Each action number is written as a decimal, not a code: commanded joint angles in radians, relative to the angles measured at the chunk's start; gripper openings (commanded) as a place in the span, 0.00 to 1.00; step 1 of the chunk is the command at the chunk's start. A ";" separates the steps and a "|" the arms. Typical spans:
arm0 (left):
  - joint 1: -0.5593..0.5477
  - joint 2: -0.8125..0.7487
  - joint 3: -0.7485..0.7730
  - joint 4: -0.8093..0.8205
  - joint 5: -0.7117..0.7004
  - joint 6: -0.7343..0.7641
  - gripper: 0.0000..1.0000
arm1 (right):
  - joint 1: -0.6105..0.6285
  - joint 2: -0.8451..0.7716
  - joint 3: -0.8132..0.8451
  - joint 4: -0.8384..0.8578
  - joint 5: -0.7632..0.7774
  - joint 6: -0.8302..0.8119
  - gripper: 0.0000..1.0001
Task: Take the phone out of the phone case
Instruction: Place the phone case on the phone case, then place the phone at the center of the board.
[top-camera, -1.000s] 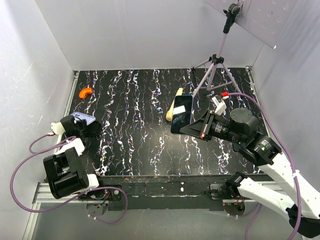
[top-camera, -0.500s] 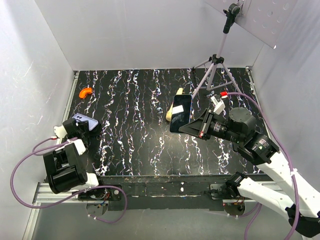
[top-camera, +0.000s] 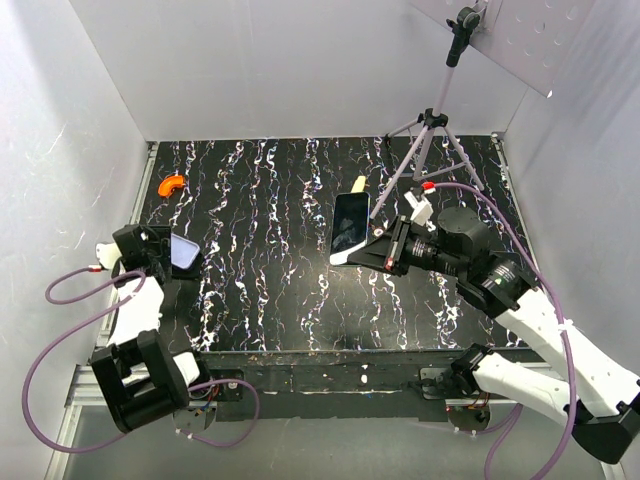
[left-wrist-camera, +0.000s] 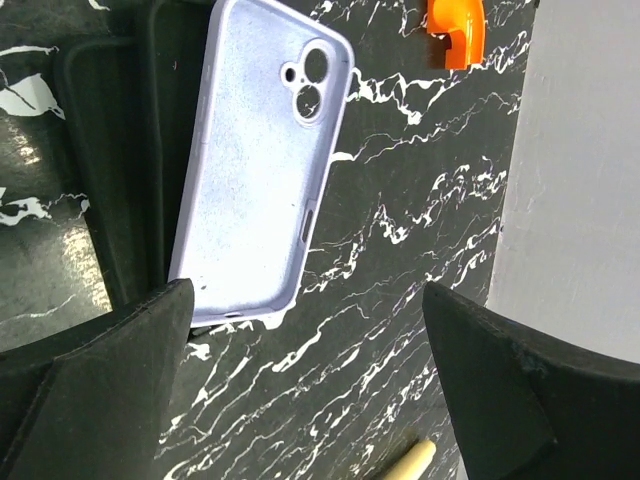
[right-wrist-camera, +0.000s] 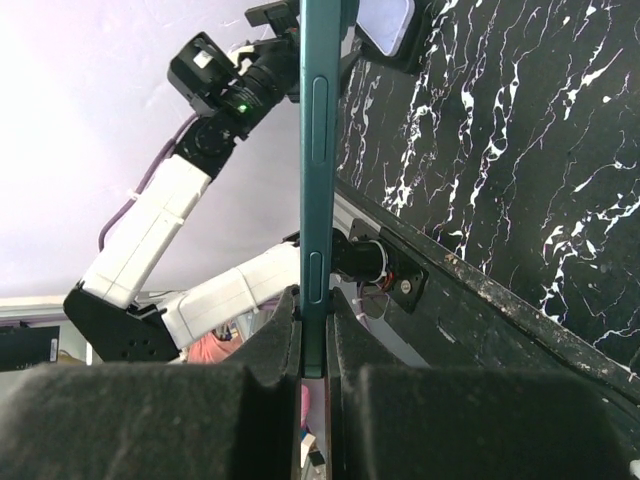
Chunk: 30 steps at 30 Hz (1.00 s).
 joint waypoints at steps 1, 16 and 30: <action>0.006 -0.062 0.101 -0.262 -0.070 0.004 0.98 | -0.013 0.009 0.009 0.138 -0.052 0.014 0.01; -0.702 -0.079 0.365 -0.283 -0.006 0.366 0.98 | -0.481 0.118 -0.245 0.198 0.152 0.050 0.01; -1.212 -0.332 0.166 -0.222 0.123 0.421 0.98 | -0.843 0.493 -0.213 0.419 0.387 0.234 0.01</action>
